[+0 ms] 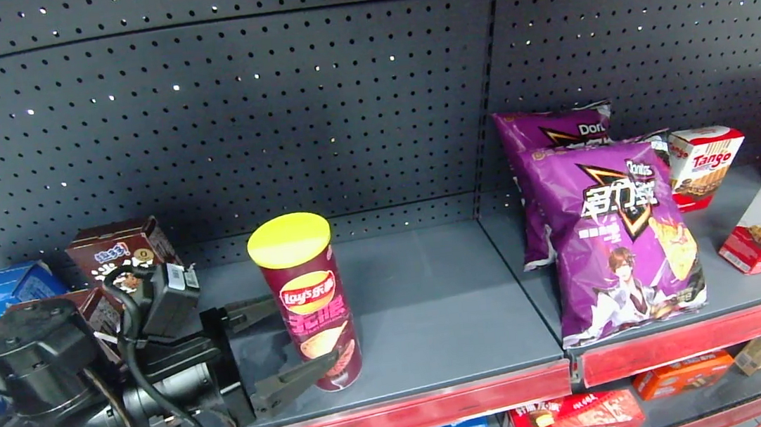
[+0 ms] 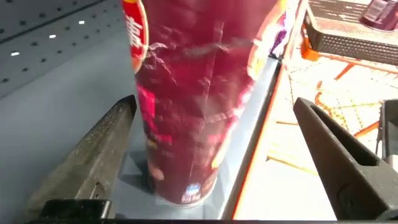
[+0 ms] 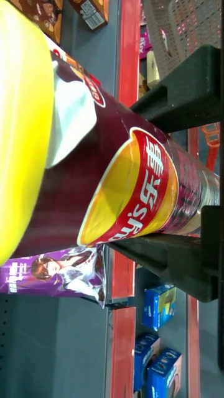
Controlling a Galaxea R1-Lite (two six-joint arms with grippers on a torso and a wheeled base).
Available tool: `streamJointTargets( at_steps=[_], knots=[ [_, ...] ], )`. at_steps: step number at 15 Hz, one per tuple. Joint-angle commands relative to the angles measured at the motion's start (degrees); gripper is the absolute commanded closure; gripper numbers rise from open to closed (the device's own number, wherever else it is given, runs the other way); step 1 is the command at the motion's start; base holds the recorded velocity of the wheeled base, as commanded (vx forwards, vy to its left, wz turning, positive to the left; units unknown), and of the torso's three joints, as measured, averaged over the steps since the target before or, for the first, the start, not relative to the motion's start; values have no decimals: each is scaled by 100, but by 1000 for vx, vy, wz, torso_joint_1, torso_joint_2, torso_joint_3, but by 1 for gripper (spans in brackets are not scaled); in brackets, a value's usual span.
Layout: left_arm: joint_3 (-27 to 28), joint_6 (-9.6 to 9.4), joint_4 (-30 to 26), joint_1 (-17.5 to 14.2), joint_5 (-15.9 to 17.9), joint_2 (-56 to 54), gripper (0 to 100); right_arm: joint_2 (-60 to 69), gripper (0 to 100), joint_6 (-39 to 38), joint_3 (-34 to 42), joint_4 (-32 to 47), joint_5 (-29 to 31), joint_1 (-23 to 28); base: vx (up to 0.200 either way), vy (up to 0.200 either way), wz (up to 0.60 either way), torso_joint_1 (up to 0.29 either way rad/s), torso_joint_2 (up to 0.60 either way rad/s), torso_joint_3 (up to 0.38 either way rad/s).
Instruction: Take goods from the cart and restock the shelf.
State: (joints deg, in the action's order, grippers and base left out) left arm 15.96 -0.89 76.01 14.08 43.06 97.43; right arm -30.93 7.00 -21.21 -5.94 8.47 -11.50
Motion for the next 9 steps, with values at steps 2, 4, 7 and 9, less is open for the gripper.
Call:
streamJointTargets(
  at_steps=[2,4,7,9],
  knots=[
    [-251,1,2,-46,1,-382,0,-1,100,3,-15,-4,5,-2,0,0,0,0,0,0],
    [-436,-16,2,-160,-8,-541,0,8,100,3,-6,-4,5,-2,0,0,0,0,0,0],
    [-699,-227,2,-380,1,-708,0,-1,100,3,-15,-4,5,-2,0,0,0,0,0,0],
    [-1007,-245,2,-432,-8,-919,0,-1,100,3,-6,-4,5,-2,0,0,0,0,0,0]
  ],
)
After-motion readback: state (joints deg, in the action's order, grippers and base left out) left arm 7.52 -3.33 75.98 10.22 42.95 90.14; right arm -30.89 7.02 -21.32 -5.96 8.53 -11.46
